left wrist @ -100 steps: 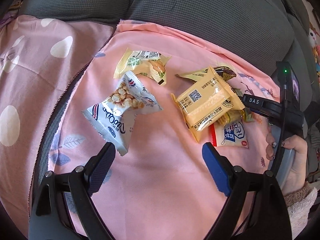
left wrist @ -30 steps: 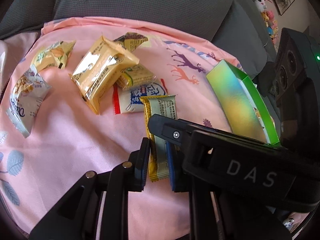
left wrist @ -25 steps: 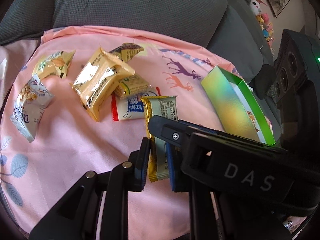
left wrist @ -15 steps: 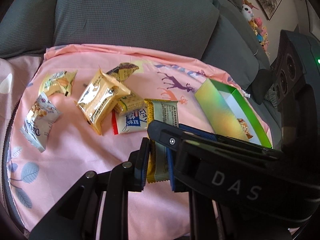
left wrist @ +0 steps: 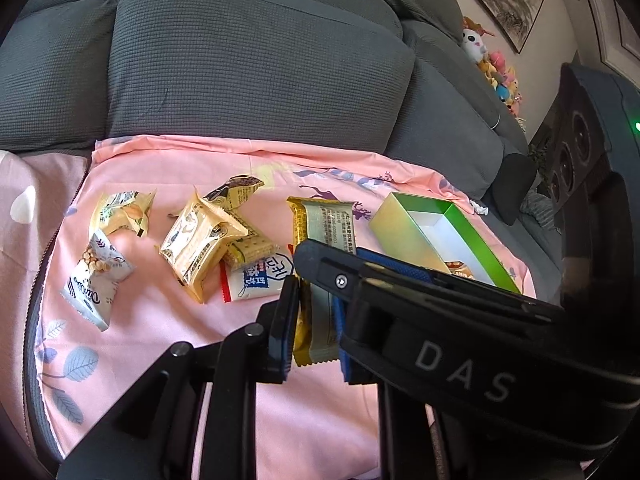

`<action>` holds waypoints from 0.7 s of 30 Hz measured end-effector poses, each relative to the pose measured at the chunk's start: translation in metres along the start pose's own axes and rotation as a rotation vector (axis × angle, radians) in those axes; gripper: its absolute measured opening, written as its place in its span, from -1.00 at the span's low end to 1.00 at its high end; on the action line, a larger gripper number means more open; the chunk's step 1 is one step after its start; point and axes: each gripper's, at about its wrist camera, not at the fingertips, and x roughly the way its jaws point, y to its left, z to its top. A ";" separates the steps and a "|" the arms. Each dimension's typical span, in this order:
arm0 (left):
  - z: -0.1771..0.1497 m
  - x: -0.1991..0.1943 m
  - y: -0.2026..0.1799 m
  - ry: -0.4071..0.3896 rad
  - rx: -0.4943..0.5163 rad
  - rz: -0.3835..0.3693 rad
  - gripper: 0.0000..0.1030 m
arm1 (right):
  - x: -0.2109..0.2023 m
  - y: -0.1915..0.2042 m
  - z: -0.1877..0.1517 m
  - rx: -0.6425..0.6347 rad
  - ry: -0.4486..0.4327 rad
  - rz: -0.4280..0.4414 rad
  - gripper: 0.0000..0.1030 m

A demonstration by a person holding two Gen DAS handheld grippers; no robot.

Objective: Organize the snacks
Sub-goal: 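Lift the gold-green bar with the right gripper and carry it toward the box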

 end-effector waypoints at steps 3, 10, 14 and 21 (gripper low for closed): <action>0.002 -0.001 -0.007 -0.012 0.015 0.002 -0.71 | -0.007 -0.003 0.001 0.009 -0.018 0.007 -0.24; 0.007 -0.002 -0.024 -0.032 0.041 -0.014 -0.71 | -0.023 -0.012 0.005 0.027 -0.057 0.008 -0.24; 0.009 -0.003 -0.037 -0.045 0.064 -0.026 -0.71 | -0.036 -0.021 0.007 0.043 -0.089 0.009 -0.24; 0.016 0.001 -0.066 -0.057 0.110 -0.076 -0.71 | -0.059 -0.048 0.010 0.086 -0.136 0.004 -0.24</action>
